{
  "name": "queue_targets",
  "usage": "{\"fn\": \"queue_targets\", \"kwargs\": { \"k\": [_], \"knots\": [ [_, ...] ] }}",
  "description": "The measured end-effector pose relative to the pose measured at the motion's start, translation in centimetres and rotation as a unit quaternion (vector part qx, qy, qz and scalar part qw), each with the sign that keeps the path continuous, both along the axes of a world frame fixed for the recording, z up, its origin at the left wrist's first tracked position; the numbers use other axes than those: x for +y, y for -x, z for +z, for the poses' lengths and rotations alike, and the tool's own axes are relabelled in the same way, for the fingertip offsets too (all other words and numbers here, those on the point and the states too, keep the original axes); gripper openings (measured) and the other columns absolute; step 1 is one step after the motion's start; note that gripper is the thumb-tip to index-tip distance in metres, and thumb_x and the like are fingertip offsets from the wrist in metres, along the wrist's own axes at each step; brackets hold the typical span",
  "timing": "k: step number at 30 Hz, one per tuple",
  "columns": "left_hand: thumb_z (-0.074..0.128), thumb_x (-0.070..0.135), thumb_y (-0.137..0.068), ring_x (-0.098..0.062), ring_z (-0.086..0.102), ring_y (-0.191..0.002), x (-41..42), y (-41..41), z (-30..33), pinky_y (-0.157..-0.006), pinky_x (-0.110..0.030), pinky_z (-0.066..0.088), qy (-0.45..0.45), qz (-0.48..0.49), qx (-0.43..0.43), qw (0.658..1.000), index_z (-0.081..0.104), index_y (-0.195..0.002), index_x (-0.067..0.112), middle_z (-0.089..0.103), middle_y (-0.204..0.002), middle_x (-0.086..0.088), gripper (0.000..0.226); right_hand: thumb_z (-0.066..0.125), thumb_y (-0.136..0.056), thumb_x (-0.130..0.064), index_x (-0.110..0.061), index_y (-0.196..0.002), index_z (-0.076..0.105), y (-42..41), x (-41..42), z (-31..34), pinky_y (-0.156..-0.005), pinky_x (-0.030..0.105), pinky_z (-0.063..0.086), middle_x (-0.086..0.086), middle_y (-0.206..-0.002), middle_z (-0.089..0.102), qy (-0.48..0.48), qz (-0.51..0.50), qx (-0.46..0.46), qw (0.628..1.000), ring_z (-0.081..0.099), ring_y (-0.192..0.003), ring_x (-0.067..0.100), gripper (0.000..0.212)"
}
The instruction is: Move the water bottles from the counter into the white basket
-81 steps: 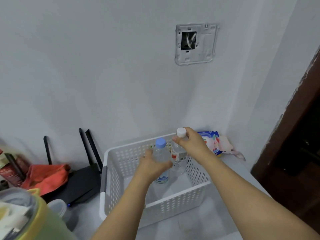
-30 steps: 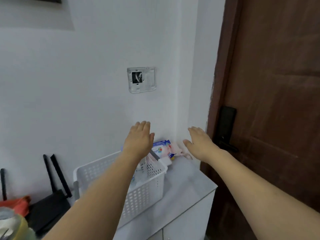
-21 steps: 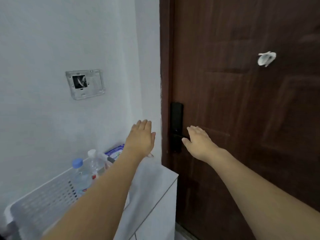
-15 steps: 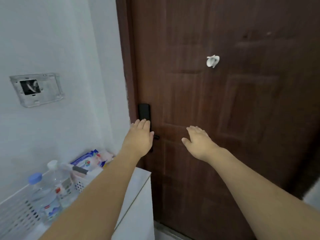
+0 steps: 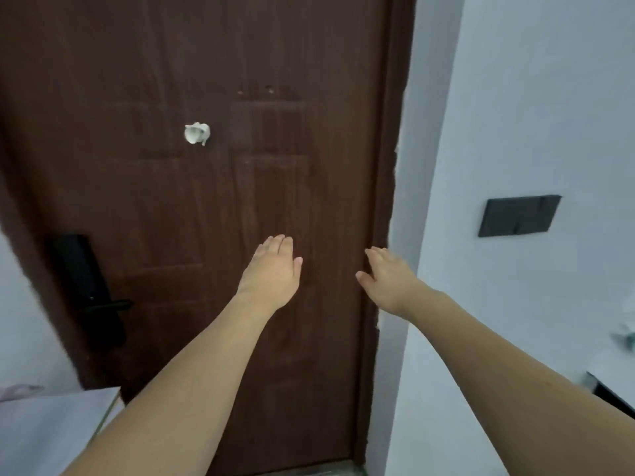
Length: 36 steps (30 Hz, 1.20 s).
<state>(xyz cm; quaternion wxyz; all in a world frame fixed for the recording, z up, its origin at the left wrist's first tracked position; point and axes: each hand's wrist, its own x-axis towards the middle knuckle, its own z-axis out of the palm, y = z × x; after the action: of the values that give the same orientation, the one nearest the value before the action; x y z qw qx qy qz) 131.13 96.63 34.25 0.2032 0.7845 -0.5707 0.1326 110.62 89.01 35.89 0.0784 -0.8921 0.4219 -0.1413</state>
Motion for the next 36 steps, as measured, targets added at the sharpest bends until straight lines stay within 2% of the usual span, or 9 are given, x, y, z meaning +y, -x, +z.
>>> {"fn": "queue_targets", "kwargs": {
  "k": [6, 8, 12, 14, 17, 22, 26, 30, 36],
  "knots": [
    [0.035, 0.028, -0.105, -0.026, 0.030, -0.144, -7.3, 13.3, 0.8, -0.120, -0.036, 0.024, 0.003, -0.175, -0.008, 0.985, 0.035, -0.147, 0.003, 0.037, -0.153, -0.012, 0.049, 0.034, -0.104, -0.030, 0.000, -0.142, 0.035, 13.8, -0.9, 0.3, -0.115, 0.038, 0.023, 0.015, -0.149, 0.038, -0.017, -0.151, 0.007, 0.988, 0.031, -0.139, 0.030, 0.049],
    [0.035, 0.026, -0.104, -0.027, 0.040, -0.135, -9.1, 18.4, 0.8, -0.112, -0.037, 0.034, -0.007, -0.232, -0.012, 0.973, 0.040, -0.140, 0.002, 0.043, -0.143, -0.011, 0.044, 0.034, -0.104, -0.030, 0.000, -0.142, 0.035, 18.7, -0.9, 0.1, -0.115, 0.037, 0.023, 0.014, -0.149, 0.038, -0.019, -0.206, 0.008, 0.978, 0.031, -0.139, 0.030, 0.049],
    [0.030, 0.029, -0.105, -0.025, 0.041, -0.128, -11.2, 28.9, 1.1, -0.099, -0.040, 0.042, -0.034, -0.321, 0.011, 0.946, 0.036, -0.141, 0.006, 0.040, -0.146, -0.008, 0.043, 0.035, -0.103, -0.030, -0.001, -0.143, 0.034, 28.2, 0.2, -0.1, -0.116, 0.038, 0.022, 0.014, -0.150, 0.037, -0.017, -0.310, 0.015, 0.950, 0.030, -0.140, 0.029, 0.049],
    [0.030, 0.031, -0.105, -0.025, 0.034, -0.138, -11.9, 33.7, 1.4, -0.107, -0.041, 0.037, -0.036, -0.372, 0.006, 0.928, 0.031, -0.147, 0.006, 0.033, -0.154, -0.008, 0.048, 0.036, -0.102, -0.028, -0.001, -0.140, 0.037, 32.7, 1.5, -0.1, -0.114, 0.037, 0.024, 0.014, -0.147, 0.040, -0.019, -0.355, 0.013, 0.935, 0.033, -0.138, 0.029, 0.047],
    [0.030, 0.034, -0.106, -0.023, 0.016, -0.149, -12.6, 41.4, 2.3, -0.119, -0.038, 0.021, -0.040, -0.443, -0.001, 0.895, 0.021, -0.153, 0.008, 0.019, -0.163, -0.007, 0.055, 0.037, -0.102, -0.030, -0.001, -0.139, 0.038, 39.6, 4.2, 0.2, -0.111, 0.039, 0.027, 0.015, -0.146, 0.041, -0.020, -0.430, 0.018, 0.902, 0.036, -0.135, 0.030, 0.047],
    [0.030, 0.032, -0.107, -0.022, 0.007, -0.151, -10.7, 53.4, 3.5, -0.121, -0.032, 0.007, -0.020, -0.556, -0.043, 0.830, 0.018, -0.155, 0.006, 0.013, -0.164, -0.008, 0.056, 0.035, -0.103, -0.031, -0.002, -0.147, 0.030, 48.9, 8.9, 0.6, -0.115, 0.039, 0.021, 0.013, -0.152, 0.034, -0.026, -0.539, 0.033, 0.841, 0.029, -0.140, 0.030, 0.053],
    [0.028, 0.033, -0.107, -0.024, 0.007, -0.151, -10.1, 59.6, 3.5, -0.121, -0.035, 0.007, -0.021, -0.586, -0.068, 0.807, 0.016, -0.155, 0.006, 0.013, -0.164, -0.010, 0.057, 0.036, -0.102, -0.031, -0.003, -0.144, 0.034, 53.8, 10.8, 0.7, -0.114, 0.039, 0.023, 0.013, -0.149, 0.038, -0.033, -0.576, 0.036, 0.816, 0.032, -0.138, 0.030, 0.050],
    [0.027, 0.032, -0.107, -0.025, 0.007, -0.151, -10.5, 63.5, 3.8, -0.121, -0.035, 0.007, -0.027, -0.591, -0.084, 0.802, 0.016, -0.155, 0.005, 0.013, -0.164, -0.011, 0.056, 0.035, -0.102, -0.032, -0.003, -0.148, 0.028, 57.7, 11.5, 1.0, -0.118, 0.040, 0.018, 0.014, -0.155, 0.030, -0.033, -0.593, 0.032, 0.804, 0.025, -0.144, 0.030, 0.055],
    [0.028, 0.034, -0.106, -0.025, 0.008, -0.151, -12.1, 68.0, 3.9, -0.122, -0.037, 0.008, -0.038, -0.588, -0.089, 0.803, 0.016, -0.155, 0.005, 0.014, -0.164, -0.011, 0.057, 0.033, -0.103, -0.031, -0.003, -0.150, 0.025, 62.2, 10.4, 1.0, -0.119, 0.040, 0.016, 0.013, -0.157, 0.027, -0.037, -0.590, 0.029, 0.806, 0.022, -0.145, 0.029, 0.055]
  ]
}}
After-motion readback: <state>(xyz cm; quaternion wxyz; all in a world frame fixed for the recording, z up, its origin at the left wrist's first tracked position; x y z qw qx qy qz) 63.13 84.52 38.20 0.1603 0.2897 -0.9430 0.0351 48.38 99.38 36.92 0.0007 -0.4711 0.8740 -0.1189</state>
